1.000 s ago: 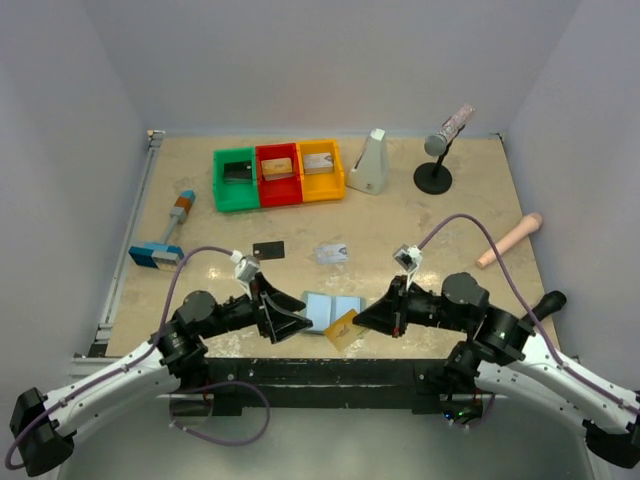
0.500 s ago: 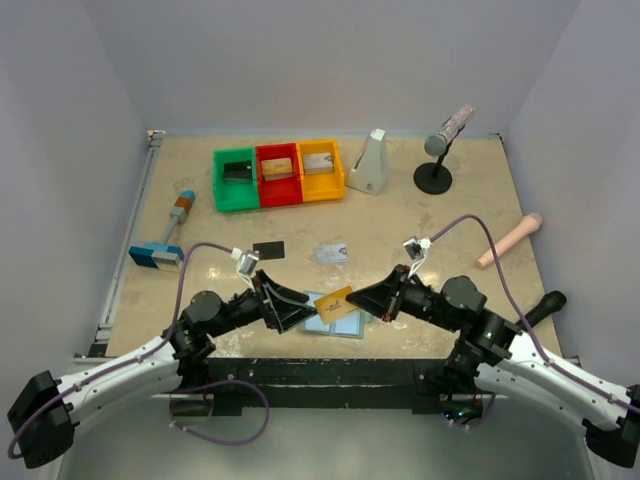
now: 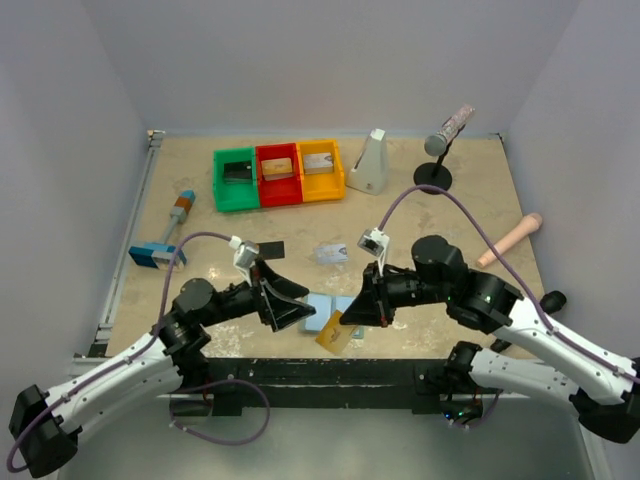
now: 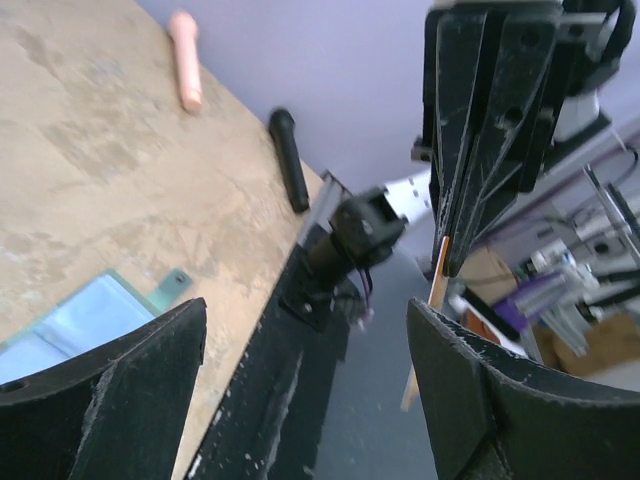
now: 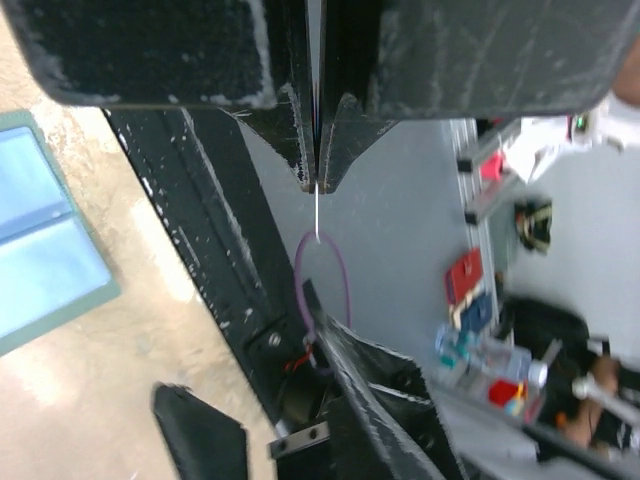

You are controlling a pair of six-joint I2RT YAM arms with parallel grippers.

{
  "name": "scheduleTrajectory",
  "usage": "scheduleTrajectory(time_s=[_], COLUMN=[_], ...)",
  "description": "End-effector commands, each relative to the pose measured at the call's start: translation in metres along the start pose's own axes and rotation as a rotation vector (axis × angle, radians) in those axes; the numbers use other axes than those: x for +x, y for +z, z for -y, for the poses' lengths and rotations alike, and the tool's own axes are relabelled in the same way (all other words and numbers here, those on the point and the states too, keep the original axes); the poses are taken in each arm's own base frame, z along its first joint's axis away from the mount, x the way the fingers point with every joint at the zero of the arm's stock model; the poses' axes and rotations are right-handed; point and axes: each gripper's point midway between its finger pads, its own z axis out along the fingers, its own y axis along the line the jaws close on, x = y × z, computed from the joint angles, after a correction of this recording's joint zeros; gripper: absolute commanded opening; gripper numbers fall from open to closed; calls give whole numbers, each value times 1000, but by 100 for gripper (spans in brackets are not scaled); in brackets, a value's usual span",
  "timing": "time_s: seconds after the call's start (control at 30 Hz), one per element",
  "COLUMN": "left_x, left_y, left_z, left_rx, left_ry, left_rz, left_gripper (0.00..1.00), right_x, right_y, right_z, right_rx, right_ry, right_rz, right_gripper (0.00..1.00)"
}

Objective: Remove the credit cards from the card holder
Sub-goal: Reset both arms

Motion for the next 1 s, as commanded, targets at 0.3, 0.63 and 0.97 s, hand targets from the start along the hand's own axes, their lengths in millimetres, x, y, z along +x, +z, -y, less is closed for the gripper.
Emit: scheduleTrajectory(time_s=[0.3,0.63,0.97], left_x=[7,26,27], left_y=[10,15,19], left_z=[58,65,63], left_rx=[296,340,346], left_ry=[68,62,60], left_rz=[-190,-270,-275], left_gripper=[82,75,61], right_x=[14,5,5], right_y=[2,16,23], right_z=[-21,-25,-29], right_rx=[-115,-138,-157], right_ry=[-86,-74,-70], right_rz=[-231,-243,-253], right_gripper=[0,0,0])
